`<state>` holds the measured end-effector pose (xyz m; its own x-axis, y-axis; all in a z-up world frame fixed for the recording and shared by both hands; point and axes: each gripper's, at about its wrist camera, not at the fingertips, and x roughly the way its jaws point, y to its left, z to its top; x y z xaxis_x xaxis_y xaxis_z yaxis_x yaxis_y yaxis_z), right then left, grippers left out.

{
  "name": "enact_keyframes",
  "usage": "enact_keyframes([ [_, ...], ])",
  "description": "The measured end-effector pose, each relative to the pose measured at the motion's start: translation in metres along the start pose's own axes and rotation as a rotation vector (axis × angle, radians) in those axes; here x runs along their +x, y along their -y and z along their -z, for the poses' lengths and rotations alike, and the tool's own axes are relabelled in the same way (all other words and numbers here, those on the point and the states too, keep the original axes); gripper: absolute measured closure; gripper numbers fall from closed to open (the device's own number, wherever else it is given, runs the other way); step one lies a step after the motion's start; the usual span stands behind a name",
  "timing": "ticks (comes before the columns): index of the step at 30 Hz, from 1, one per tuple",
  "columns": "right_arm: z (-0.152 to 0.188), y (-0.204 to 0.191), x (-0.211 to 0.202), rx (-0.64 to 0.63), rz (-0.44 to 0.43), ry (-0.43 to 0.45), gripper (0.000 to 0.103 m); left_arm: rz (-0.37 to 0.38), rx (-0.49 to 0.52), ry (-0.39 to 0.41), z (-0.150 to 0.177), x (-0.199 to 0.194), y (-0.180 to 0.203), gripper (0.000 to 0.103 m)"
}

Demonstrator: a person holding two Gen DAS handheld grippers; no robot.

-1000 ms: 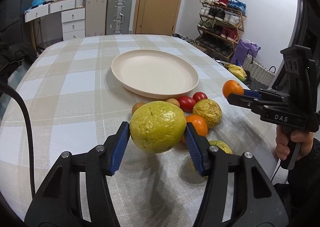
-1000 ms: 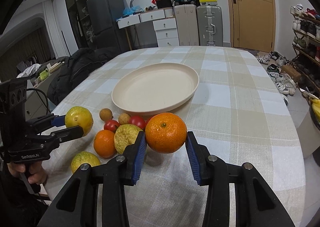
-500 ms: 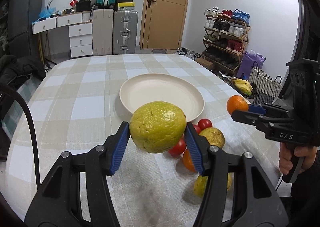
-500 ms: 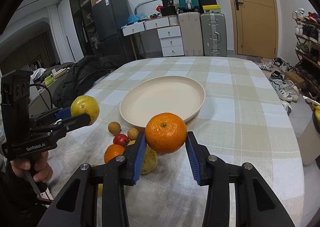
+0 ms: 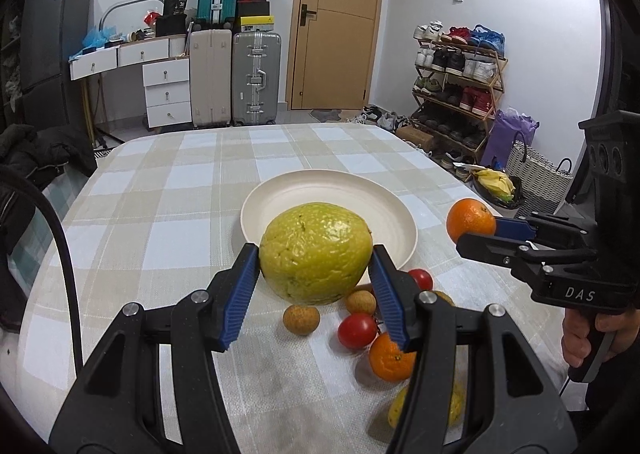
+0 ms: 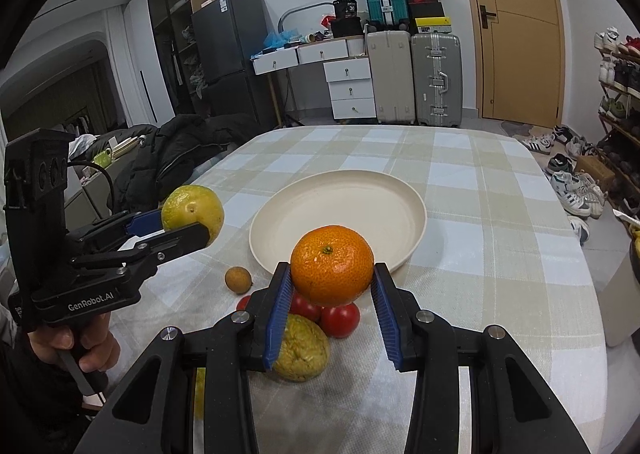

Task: Organize fruits
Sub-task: 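Carry the pomelo and orange over the cream plate with both tools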

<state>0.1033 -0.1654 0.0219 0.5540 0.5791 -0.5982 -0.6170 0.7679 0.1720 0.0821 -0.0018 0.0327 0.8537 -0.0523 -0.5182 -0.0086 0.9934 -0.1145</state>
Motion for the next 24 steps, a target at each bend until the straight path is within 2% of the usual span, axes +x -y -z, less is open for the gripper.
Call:
enact_keyframes([
  [7, -0.012, -0.002, 0.004, 0.001, -0.002, 0.01, 0.062, -0.03, 0.014, 0.001, -0.004, 0.014, 0.003, 0.049],
  [24, -0.029, 0.016, 0.024, 0.057, 0.009, 0.0, 0.062, -0.04, 0.008, -0.005, -0.018, 0.05, 0.002, 0.049],
])
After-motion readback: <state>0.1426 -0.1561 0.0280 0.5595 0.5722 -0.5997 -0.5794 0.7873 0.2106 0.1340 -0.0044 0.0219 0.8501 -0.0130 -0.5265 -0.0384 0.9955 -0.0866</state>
